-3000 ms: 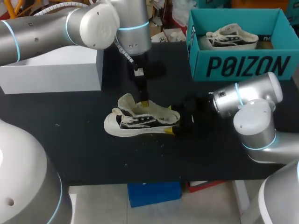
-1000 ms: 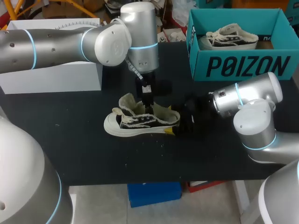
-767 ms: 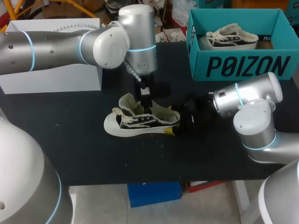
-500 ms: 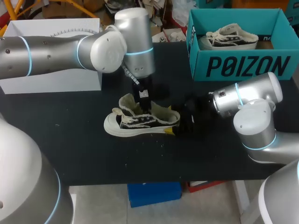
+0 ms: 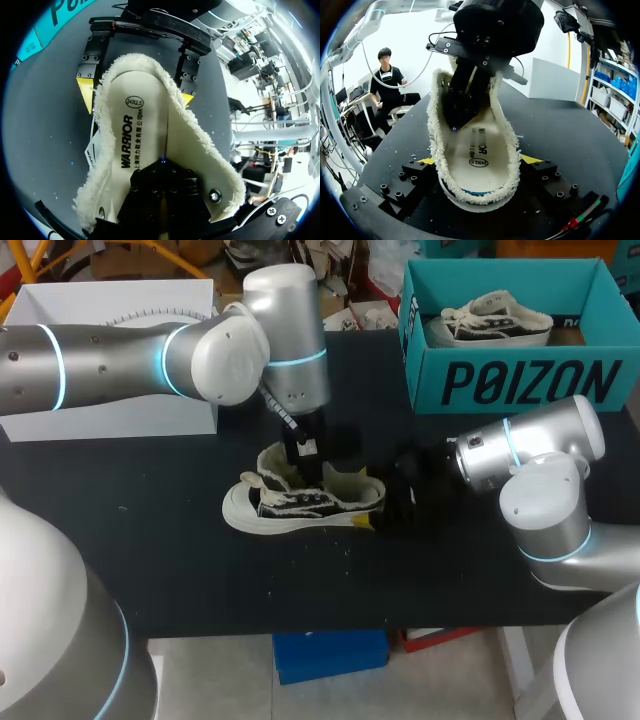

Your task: Take the shoe out of the shoebox, open the shoe tongue, remove and reinsert the insole, then place the shoe into the shoebox

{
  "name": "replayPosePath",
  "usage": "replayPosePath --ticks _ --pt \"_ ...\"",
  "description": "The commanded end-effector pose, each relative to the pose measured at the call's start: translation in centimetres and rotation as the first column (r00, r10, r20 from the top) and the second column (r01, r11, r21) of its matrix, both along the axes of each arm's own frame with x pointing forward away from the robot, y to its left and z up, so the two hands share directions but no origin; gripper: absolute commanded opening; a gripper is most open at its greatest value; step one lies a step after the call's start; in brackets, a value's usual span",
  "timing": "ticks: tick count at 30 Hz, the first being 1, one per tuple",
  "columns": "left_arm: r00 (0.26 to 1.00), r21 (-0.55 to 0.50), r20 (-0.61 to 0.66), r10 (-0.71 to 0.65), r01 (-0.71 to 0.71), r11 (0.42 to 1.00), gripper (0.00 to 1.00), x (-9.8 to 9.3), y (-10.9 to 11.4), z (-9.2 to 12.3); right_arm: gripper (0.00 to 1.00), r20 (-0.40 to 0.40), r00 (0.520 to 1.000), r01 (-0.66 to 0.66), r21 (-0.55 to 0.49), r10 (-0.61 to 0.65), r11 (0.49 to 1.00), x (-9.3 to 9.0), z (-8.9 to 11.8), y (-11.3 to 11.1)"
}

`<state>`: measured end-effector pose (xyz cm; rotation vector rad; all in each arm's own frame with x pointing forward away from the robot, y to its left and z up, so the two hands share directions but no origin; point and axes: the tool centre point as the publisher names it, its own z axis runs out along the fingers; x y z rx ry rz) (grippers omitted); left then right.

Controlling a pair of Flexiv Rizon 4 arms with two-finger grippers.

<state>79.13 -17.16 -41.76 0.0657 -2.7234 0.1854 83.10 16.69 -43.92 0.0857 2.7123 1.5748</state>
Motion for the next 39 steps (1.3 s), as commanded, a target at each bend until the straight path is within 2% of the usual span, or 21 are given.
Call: replayPosePath --ticks 1,2,3,5,6,8,17,25,32,39 --pt "1.0 0.0 0.012 0.011 -0.011 1.0 0.08 -0.5 -0.1 -1.3 0.0 0.0 1.0 0.003 0.001 -0.003 1.0 0.1 -0.1 0.0" --pt "1.0 0.0 0.018 0.015 -0.015 1.0 0.33 -0.5 -0.1 -1.3 0.0 0.0 1.0 0.003 0.001 -0.003 1.0 0.1 -0.1 0.0" --pt "1.0 0.0 0.019 0.016 -0.016 1.0 0.46 -0.5 0.0 -1.3 0.0 0.0 1.0 0.003 0.001 -0.003 1.0 0.1 -0.1 0.0" --pt "0.999 0.007 0.043 0.021 -0.021 1.0 0.53 -0.4 0.0 -1.3 0.0 0.0 1.0 0.003 0.001 -0.003 1.0 0.1 -0.1 0.0" --pt "0.999 0.01 0.05 0.022 -0.023 1.0 0.53 -0.3 0.0 -1.4 0.0 0.0 1.0 0.003 0.001 -0.003 1.0 0.1 -0.1 0.0" --pt "0.997 0.024 0.074 0.029 -0.031 0.999 0.48 -0.4 0.0 -1.7 0.0 0.0 1.0 0.003 0.001 -0.003 1.0 0.1 -0.1 0.0" --pt "0.972 0.106 0.223 0.075 -0.1 0.989 0.44 -0.1 -0.1 -3.7 0.0 0.0 1.0 0.003 0.001 -0.003 1.0 0.1 -0.1 0.0" --pt "0.93 0.159 0.352 0.104 -0.169 0.973 0.42 1.2 0.6 -5.9 0.0 0.0 1.0 0.003 0.001 -0.003 1.0 0.1 -0.1 0.0" --pt "0.921 0.172 0.377 0.099 -0.174 0.97 0.41 2.9 1.7 -7.5 0.0 0.0 1.0 0.003 0.001 -0.003 1.0 0.1 -0.1 0.0" --pt "0.886 0.181 0.461 0.06 -0.16 0.97 0.4 2.9 1.9 -8.7 0.0 0.0 1.0 0.003 0.001 -0.003 1.0 0.1 -0.1 0.0"
